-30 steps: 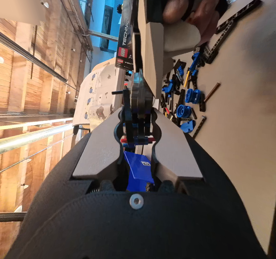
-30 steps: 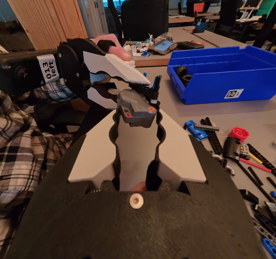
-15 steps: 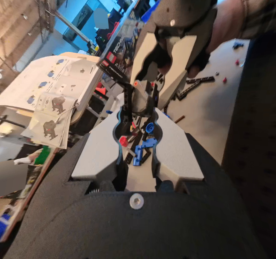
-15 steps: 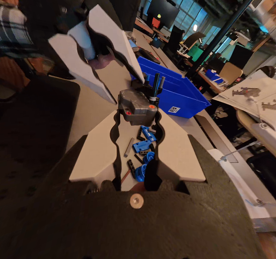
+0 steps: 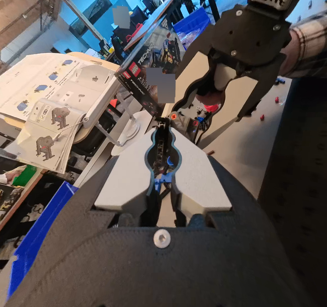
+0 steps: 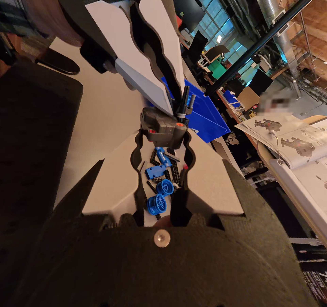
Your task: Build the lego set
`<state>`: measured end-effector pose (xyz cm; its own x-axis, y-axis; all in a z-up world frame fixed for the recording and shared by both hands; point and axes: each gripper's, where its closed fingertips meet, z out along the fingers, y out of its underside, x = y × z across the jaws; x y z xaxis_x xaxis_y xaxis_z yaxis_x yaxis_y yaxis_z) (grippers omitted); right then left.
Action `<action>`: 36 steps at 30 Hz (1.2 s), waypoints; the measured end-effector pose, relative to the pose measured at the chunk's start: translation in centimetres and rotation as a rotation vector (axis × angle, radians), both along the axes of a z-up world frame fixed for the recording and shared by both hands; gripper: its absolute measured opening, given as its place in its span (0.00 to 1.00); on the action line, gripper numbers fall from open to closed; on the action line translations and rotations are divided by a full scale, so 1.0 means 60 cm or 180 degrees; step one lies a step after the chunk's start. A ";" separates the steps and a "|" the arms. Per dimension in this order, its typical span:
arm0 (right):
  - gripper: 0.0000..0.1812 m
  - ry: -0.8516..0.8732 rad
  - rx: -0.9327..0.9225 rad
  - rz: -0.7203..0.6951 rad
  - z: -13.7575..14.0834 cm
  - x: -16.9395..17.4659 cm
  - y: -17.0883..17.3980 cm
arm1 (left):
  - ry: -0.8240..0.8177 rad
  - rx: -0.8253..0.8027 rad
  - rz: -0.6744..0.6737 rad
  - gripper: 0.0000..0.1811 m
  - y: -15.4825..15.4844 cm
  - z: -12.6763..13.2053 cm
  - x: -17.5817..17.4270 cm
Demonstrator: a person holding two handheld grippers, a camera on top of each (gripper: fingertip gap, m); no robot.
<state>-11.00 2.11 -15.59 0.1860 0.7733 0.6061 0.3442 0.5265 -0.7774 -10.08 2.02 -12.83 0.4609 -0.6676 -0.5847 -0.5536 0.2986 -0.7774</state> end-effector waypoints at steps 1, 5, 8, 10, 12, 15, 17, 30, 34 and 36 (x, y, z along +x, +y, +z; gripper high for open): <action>0.25 0.0024 -0.0033 0.0012 0.002 0.000 -0.001 | -0.0067 0.0001 0.0007 0.04 0.000 0.002 0.000; 0.25 0.0070 -0.0123 0.0044 0.005 0.001 -0.004 | -0.0317 -0.0028 -0.0014 0.04 -0.002 0.007 0.003; 0.25 0.0077 -0.0131 0.0051 0.007 0.001 -0.006 | -0.0483 -0.0046 -0.0040 0.04 -0.003 0.012 0.005; 0.25 0.0032 -0.0117 0.0081 0.002 -0.003 -0.011 | -0.0532 -0.0005 0.0008 0.03 0.000 0.014 0.005; 0.25 0.0022 -0.0138 0.0078 0.000 -0.004 -0.012 | -0.0565 -0.0073 -0.0020 0.03 -0.002 0.008 0.008; 0.25 0.0041 -0.0247 0.0132 -0.002 -0.008 -0.014 | -0.0523 -0.0043 0.0009 0.04 -0.005 0.007 0.002; 0.25 0.0055 -0.0286 0.0149 -0.001 -0.007 -0.014 | -0.0590 -0.0085 -0.0009 0.04 -0.005 0.009 -0.003; 0.24 0.0066 -0.0285 0.0088 0.002 -0.002 -0.009 | -0.0398 -0.0156 0.0098 0.04 0.001 0.001 -0.010; 0.24 0.0060 -0.0254 0.0083 0.003 -0.003 -0.011 | -0.0508 -0.0244 0.0084 0.04 0.002 0.001 -0.011; 0.24 0.0054 -0.0220 0.0068 0.005 -0.003 -0.010 | -0.0587 -0.0304 0.0081 0.04 0.003 0.002 -0.012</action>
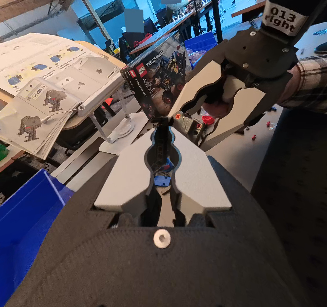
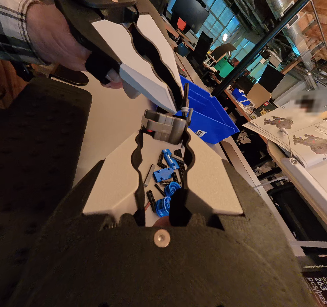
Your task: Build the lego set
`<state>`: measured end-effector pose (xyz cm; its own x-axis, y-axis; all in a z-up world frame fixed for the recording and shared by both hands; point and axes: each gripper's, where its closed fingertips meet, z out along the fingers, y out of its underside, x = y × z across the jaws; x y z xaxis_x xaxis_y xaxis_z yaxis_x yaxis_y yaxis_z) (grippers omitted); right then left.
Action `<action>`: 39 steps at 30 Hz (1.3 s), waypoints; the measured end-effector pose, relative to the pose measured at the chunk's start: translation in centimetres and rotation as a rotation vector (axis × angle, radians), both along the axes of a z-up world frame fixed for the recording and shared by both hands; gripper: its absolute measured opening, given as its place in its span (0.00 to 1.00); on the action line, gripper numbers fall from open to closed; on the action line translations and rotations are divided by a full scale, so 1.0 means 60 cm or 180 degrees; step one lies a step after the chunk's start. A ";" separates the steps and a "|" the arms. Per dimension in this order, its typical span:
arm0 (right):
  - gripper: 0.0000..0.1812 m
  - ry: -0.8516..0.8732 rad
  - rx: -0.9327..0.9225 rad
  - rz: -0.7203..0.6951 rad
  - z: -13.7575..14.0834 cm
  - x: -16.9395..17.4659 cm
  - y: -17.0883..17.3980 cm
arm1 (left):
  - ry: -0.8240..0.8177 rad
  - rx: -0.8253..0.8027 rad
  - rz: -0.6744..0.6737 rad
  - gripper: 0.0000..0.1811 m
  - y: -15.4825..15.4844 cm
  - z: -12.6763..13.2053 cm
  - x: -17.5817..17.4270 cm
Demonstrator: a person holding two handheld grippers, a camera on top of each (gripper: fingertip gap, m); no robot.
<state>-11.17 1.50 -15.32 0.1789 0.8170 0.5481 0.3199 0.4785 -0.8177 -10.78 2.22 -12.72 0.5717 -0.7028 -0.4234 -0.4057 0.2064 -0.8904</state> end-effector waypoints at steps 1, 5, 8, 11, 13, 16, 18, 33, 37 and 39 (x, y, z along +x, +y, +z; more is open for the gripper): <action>0.24 -0.0008 0.0012 0.0003 0.000 -0.001 -0.001 | -0.0031 -0.0022 0.0016 0.04 0.002 0.000 -0.002; 0.23 -0.0047 0.0044 -0.0009 -0.003 -0.001 -0.001 | -0.0122 -0.0102 -0.0003 0.04 0.003 -0.004 -0.002; 0.23 -0.0064 0.0056 -0.0005 -0.005 -0.002 -0.002 | -0.0050 -0.0148 0.0012 0.04 0.003 -0.007 -0.003; 0.10 -0.0071 0.0101 -0.0021 -0.003 0.001 -0.002 | -0.0071 -0.0204 0.0011 0.04 0.005 -0.011 -0.006; 0.05 -0.0075 0.0082 -0.0035 -0.004 0.004 0.001 | -0.0134 -0.0260 -0.0006 0.04 0.004 -0.011 -0.008; 0.06 -0.0044 -0.0046 0.0000 -0.006 0.002 0.002 | -0.0026 -0.0186 0.0027 0.04 0.004 -0.011 -0.008; 0.06 -0.0005 -0.0075 0.0020 -0.004 0.002 0.002 | -0.0250 -0.0292 -0.0087 0.04 0.004 -0.009 -0.010; 0.19 -0.0216 -0.0745 0.0275 -0.045 0.008 0.005 | -0.0721 -0.0908 -0.0888 0.04 -0.004 -0.041 0.002; 0.19 -0.0539 -0.0865 0.0248 -0.081 0.010 0.006 | -0.0313 -0.1037 -0.0856 0.04 0.004 -0.089 0.003; 0.20 -0.0642 -0.0934 0.0227 -0.095 0.014 0.009 | -0.0117 -0.1023 -0.0822 0.05 0.006 -0.105 0.003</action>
